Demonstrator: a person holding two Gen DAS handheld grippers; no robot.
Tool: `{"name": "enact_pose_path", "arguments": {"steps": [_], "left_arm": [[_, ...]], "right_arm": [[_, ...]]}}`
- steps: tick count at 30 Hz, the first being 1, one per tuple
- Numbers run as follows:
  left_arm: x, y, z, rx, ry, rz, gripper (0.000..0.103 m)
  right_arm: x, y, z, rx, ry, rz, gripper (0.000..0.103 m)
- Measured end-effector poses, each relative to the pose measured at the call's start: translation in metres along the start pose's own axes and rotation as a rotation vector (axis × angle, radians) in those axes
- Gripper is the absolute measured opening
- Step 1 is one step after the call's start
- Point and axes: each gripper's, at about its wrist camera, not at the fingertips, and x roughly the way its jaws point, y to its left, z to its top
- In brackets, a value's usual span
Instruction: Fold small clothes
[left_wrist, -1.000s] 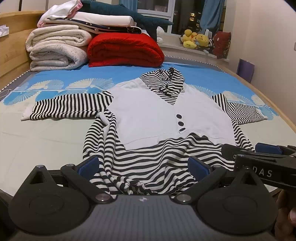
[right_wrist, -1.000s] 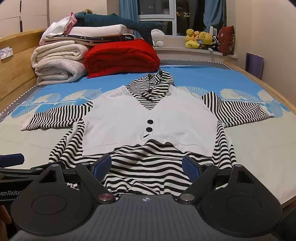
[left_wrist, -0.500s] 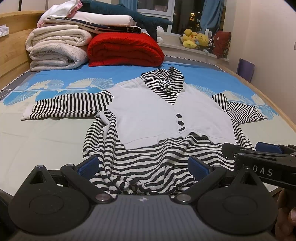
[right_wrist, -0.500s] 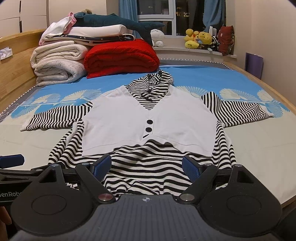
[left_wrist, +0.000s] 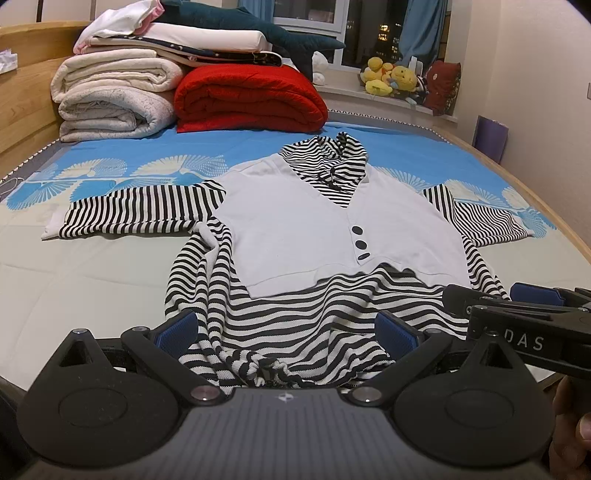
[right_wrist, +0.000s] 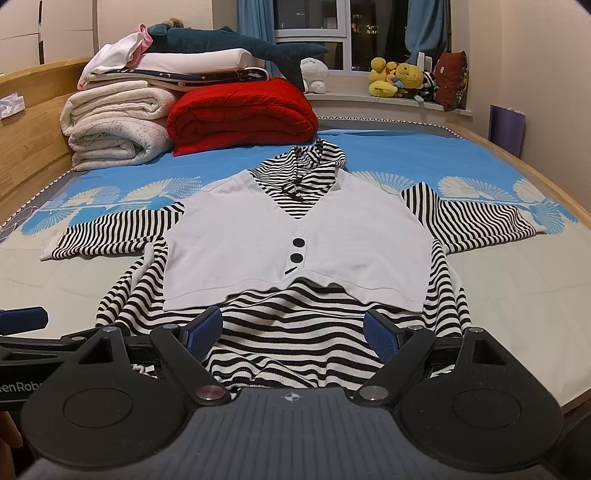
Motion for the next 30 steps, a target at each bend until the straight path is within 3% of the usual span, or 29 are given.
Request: {"name": "enact_pose_path", "arguments": {"steps": [9,12,15,18,21,23,24,26,27,28,30], "left_arm": [[0.003,0.002,0.002,0.001,0.000,0.007,0.102],[0.016,0.016,0.008,-0.043,0.024,0.047,0.102],[0.045,0.034,0.016,-0.089,0.103,0.093,0.102],[0.071,0.051,0.022,-0.133,0.140,0.138,0.102],[0.099,0.064,0.016,-0.177,0.230,0.164,0.098],[0.118,0.071,0.008,-0.228,0.281,0.162,0.089],[0.122,0.076,0.003,-0.230,0.317,0.200,0.084],[0.130,0.086,-0.007,-0.265,0.367,0.228,0.068],[0.134,0.090,-0.012,-0.284,0.393,0.230,0.066],[0.132,0.093,-0.016,-0.299,0.401,0.226,0.061],[0.128,0.091,-0.017,-0.290,0.391,0.174,0.028]], "right_arm": [[0.000,-0.006,0.002,0.020,-0.007,-0.021,0.083],[0.006,-0.027,0.007,0.075,-0.007,-0.103,0.083],[0.025,-0.058,0.013,0.151,0.031,-0.201,0.083],[0.053,-0.092,0.012,0.204,0.112,-0.323,0.083],[0.080,-0.122,0.002,0.275,0.209,-0.404,0.083],[0.091,-0.132,-0.012,0.303,0.261,-0.444,0.082],[0.095,-0.136,-0.017,0.308,0.283,-0.457,0.082],[0.099,-0.137,-0.026,0.305,0.315,-0.469,0.080],[0.100,-0.137,-0.029,0.301,0.326,-0.467,0.079],[0.100,-0.136,-0.031,0.296,0.333,-0.463,0.070],[0.101,-0.135,-0.032,0.294,0.331,-0.442,0.039]]}}
